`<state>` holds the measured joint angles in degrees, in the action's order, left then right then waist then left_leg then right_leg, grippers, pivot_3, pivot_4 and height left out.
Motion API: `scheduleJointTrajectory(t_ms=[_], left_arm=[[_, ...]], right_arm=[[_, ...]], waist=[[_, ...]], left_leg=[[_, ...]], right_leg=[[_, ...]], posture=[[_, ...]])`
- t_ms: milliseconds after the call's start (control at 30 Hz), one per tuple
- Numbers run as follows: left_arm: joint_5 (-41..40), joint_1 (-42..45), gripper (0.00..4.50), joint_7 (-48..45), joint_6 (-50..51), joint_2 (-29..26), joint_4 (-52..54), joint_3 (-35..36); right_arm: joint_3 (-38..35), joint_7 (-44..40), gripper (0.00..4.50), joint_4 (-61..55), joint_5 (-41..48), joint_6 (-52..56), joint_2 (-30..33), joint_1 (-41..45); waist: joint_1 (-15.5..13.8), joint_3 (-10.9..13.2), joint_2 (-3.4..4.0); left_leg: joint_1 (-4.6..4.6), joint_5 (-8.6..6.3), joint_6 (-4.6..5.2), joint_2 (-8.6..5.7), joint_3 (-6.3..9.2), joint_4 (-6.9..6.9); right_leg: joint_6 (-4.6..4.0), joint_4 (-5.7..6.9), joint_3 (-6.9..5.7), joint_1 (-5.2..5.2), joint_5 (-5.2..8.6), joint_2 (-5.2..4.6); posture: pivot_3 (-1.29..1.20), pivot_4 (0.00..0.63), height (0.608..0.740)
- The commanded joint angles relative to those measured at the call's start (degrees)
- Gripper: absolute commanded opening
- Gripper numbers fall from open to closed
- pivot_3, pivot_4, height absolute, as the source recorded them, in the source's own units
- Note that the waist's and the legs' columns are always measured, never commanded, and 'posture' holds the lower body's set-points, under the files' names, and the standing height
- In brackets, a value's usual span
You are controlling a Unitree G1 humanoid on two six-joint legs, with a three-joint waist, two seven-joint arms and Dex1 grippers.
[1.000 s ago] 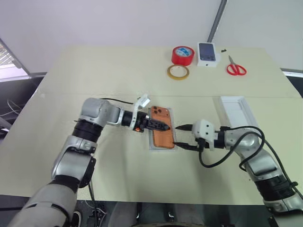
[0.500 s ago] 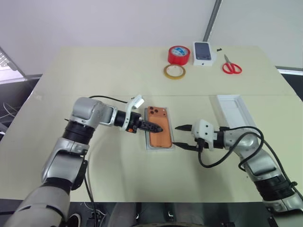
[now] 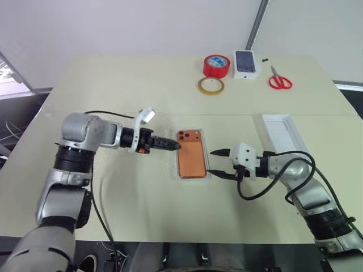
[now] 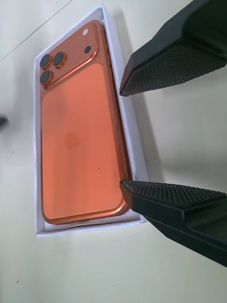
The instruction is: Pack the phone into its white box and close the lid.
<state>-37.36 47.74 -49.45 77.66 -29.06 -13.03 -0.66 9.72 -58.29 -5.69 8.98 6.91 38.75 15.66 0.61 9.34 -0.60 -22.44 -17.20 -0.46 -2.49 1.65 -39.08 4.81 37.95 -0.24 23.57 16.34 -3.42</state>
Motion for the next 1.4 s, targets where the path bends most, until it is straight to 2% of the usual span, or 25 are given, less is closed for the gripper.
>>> scheduleJointTrajectory(t_ms=[33, 67, 133, 200, 267, 367, 467, 633, 800, 1000, 1133, 1267, 1400], left_arm=[[3.60, -2.05, 3.60, 3.46, -7.01, -1.35, 0.91, 2.12], [5.84, -4.18, 3.18, 3.80, -10.58, -2.49, 1.85, 0.64], [8.74, -7.08, 2.14, 3.63, -16.39, -3.64, 3.46, -1.53], [8.75, -9.01, 1.05, 3.56, -17.28, -3.35, 5.25, -2.07], [10.04, -10.70, 0.05, 3.52, -19.93, -2.94, 7.11, -3.43], [12.61, -12.68, 0.05, 4.83, -23.09, -0.94, 7.86, -6.30], [12.53, -13.82, 0.05, 3.89, -22.15, 1.04, 9.47, -9.16], [12.78, -12.12, 0.05, -0.14, -19.76, 3.92, 8.48, -16.34], [14.59, -5.38, 0.05, -0.52, -24.93, 15.61, -1.26, -18.59], [18.16, 3.15, 0.05, -2.47, -30.05, 27.34, -13.94, -19.15], [20.79, 6.46, 0.05, -4.05, -34.82, 31.63, -20.87, -18.41], [23.18, 7.34, 0.05, -8.10, -38.80, 33.36, -24.17, -19.93], [25.77, 7.32, 0.05, -7.85, -42.72, 35.53, -26.83, -20.26]], right_arm=[[-1.87, 1.08, 2.40, 0.77, 0.48, -0.16, -0.46, 2.06], [-2.05, 2.28, 2.13, 2.15, -0.80, -1.76, -0.54, 2.80], [-2.07, 3.51, 1.12, 4.23, -2.13, -3.64, -0.74, 3.91], [-1.08, 5.48, 0.02, 6.80, -5.20, -5.60, -0.77, 5.08], [-0.28, 6.72, 0.00, 9.26, -7.25, -7.06, -1.19, 6.18], [1.37, 7.54, 0.00, 11.24, -9.62, -7.60, -2.22, 7.05], [3.35, 7.49, 0.00, 11.79, -11.50, -8.34, -2.98, 6.80], [3.19, 5.28, 0.00, 8.66, -9.58, -7.54, -2.99, 5.22], [-1.09, 3.50, 0.00, 7.00, -8.12, -5.71, 1.60, 2.80], [-7.83, 2.80, 0.00, 2.76, -6.61, -4.12, 7.24, -5.04], [-12.16, 3.35, 0.00, 0.20, -6.34, -3.92, 9.47, -10.75], [-15.28, 4.08, 0.00, 0.49, -6.81, -4.10, 10.42, -13.47], [-17.48, 3.93, 0.00, 0.48, -6.32, -3.59, 11.13, -14.78]], waist=[[0.18, 0.00, 0.00], [0.40, -0.01, 0.02], [0.44, -0.01, 0.04], [0.08, -0.01, 0.03], [-0.32, 0.00, 0.02], [-0.91, 0.00, 0.01], [-1.01, -0.01, 0.01], [-1.08, -0.03, 0.05], [-2.72, -0.11, 0.18], [-3.39, -0.10, 0.16], [-2.94, -0.09, 0.13], [-2.65, -0.09, 0.13], [-2.75, -0.09, 0.14]], left_leg=[[0.00, 0.01, -0.01, 0.00, 0.00, 0.00], [0.00, 0.01, -0.02, 0.00, 0.00, 0.00], [0.05, 0.03, -0.06, 0.00, -0.05, 0.07], [0.04, 0.04, -0.07, 0.01, -0.05, 0.06], [-0.02, 0.02, -0.05, 0.00, -0.04, 0.02], [-0.05, -0.02, 0.02, -0.02, -0.04, 0.00], [-0.05, -0.02, 0.03, -0.02, -0.06, 0.01], [0.00, -0.03, 0.04, -0.02, -0.07, 0.00], [0.01, -0.13, 0.23, -0.11, -0.02, -0.14], [-0.07, -0.30, 0.54, -0.22, -0.03, -0.15], [-0.10, -0.32, 0.57, -0.25, -0.05, -0.13], [-0.05, -0.30, 0.54, -0.23, -0.08, -0.14], [-0.03, -0.30, 0.53, -0.19, -0.09, -0.13]], right_leg=[[0.00, 0.00, 0.00, 0.01, 0.00, 0.00], [0.00, 0.02, 0.00, 0.03, 0.00, 0.00], [0.00, 0.06, 0.04, 0.05, 0.00, 0.00], [0.00, 0.05, 0.04, 0.06, 0.00, 0.00], [0.00, 0.02, 0.03, 0.06, 0.00, -0.01], [0.00, -0.03, 0.03, 0.05, 0.00, -0.05], [0.00, -0.04, 0.03, 0.05, 0.00, -0.05], [0.00, -0.04, 0.03, -0.03, 0.00, -0.03], [0.00, -0.13, 0.02, -0.20, 0.00, -0.06], [0.01, -0.59, 0.01, -0.39, 0.00, -0.12], [0.05, -0.65, 0.01, -0.38, 0.01, -0.14], [0.10, -0.62, 0.01, -0.39, 0.04, -0.13], [0.11, -0.60, 0.02, -0.38, 0.05, -0.11]], posture=[[0.00, 0.150, 0.740], [0.00, 0.150, 0.740], [0.00, 0.150, 0.740], [0.00, 0.150, 0.740], [0.00, 0.150, 0.740], [0.00, 0.150, 0.740], [0.00, 0.150, 0.740], [0.00, 0.150, 0.740], [0.00, 0.150, 0.740], [0.00, 0.150, 0.740], [0.00, 0.150, 0.740], [0.00, 0.150, 0.740], [0.00, 0.150, 0.740]])
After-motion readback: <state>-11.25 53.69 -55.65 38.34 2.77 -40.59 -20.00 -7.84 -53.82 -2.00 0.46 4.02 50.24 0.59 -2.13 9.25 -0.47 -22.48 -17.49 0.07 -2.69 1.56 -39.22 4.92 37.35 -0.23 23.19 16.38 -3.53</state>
